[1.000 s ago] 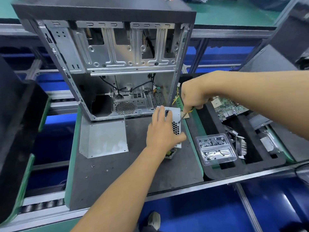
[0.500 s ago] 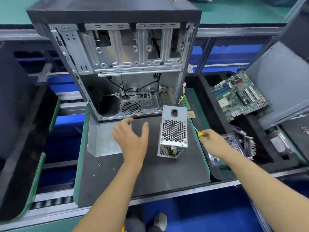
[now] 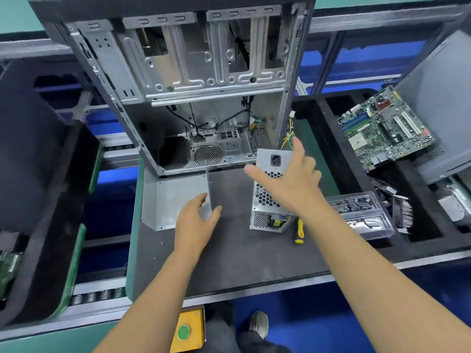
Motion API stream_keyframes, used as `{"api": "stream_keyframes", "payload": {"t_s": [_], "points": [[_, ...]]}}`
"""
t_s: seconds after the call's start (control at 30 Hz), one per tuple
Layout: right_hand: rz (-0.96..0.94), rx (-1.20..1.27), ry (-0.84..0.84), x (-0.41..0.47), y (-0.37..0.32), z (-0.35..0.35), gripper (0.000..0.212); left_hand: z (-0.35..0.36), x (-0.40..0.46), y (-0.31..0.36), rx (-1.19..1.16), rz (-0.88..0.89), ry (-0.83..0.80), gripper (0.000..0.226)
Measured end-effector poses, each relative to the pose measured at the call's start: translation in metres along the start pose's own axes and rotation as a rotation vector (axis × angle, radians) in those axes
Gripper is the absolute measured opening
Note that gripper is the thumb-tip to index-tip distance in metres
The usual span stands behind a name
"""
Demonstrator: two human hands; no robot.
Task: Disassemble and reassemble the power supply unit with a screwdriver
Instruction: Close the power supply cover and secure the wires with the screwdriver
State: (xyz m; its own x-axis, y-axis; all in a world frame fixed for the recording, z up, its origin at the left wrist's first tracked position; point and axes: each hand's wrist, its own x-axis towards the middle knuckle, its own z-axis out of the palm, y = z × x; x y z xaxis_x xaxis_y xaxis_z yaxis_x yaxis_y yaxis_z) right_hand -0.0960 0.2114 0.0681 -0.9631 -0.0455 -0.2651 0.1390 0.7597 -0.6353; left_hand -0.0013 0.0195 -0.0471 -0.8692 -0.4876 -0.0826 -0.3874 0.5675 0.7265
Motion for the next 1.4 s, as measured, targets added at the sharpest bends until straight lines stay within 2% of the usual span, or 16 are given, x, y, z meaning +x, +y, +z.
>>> {"api": "stream_keyframes", "payload": {"t_s": [0.07,0.13,0.17,0.4,0.5,0.57,0.7,0.83,0.9,0.97,1.03,1.1,1.17,1.23,1.3,1.4], "points": [[-0.002,-0.2,-0.057,-0.003,-0.014,0.012,0.125,0.0,-0.002,0.008,0.018,0.02,0.004,0.003],[0.023,-0.277,-0.038,0.0,-0.014,0.014,0.121,0.001,-0.004,0.013,0.035,0.052,0.061,0.035],[0.032,-0.253,-0.022,0.003,-0.011,0.011,0.119,-0.002,-0.006,0.016,0.017,0.041,0.08,0.039],[0.098,0.372,-0.056,0.004,0.051,-0.028,0.102,-0.045,-0.013,0.019,-0.169,-0.013,0.271,0.033],[0.118,0.638,-0.136,0.005,0.072,-0.014,0.088,-0.071,-0.013,0.015,-0.363,-0.102,0.281,0.017],[0.161,0.761,-0.16,0.007,0.084,-0.001,0.083,-0.086,-0.011,0.012,-0.547,-0.156,0.257,0.015],[0.178,0.944,-0.15,0.001,0.098,0.026,0.092,-0.106,-0.007,0.013,-0.865,-0.232,0.233,0.014],[0.245,1.114,-0.148,-0.016,0.095,0.062,0.098,-0.121,-0.001,0.025,-1.112,-0.383,0.235,0.012],[0.284,0.999,-0.156,-0.028,0.089,0.074,0.111,-0.129,0.003,0.037,-1.174,-0.379,0.197,0.019],[0.305,0.771,-0.226,-0.039,0.086,0.074,0.125,-0.135,0.007,0.051,-1.236,-0.344,0.182,0.034],[0.309,0.522,-0.261,-0.045,0.09,0.068,0.135,-0.142,0.009,0.064,-1.288,-0.33,0.169,0.027],[0.247,0.216,-0.199,-0.047,0.091,0.058,0.13,-0.149,0.014,0.072,-1.349,-0.32,0.141,0.019],[0.12,0.109,-0.042,-0.048,0.083,0.05,0.122,-0.154,0.016,0.077,-1.399,-0.305,0.089,0.021],[-0.068,0.244,0.047,-0.048,0.068,0.045,0.115,-0.15,0.016,0.084,-1.419,-0.349,-0.009,0.026],[-0.181,0.512,0.0,-0.044,0.051,0.039,0.099,-0.139,0.011,0.093,-1.435,-0.442,-0.129,0.027],[-0.15,0.854,-0.146,-0.022,0.037,0.023,0.07,-0.12,0.004,0.107,-1.463,-0.555,-0.233,0.016]]}}
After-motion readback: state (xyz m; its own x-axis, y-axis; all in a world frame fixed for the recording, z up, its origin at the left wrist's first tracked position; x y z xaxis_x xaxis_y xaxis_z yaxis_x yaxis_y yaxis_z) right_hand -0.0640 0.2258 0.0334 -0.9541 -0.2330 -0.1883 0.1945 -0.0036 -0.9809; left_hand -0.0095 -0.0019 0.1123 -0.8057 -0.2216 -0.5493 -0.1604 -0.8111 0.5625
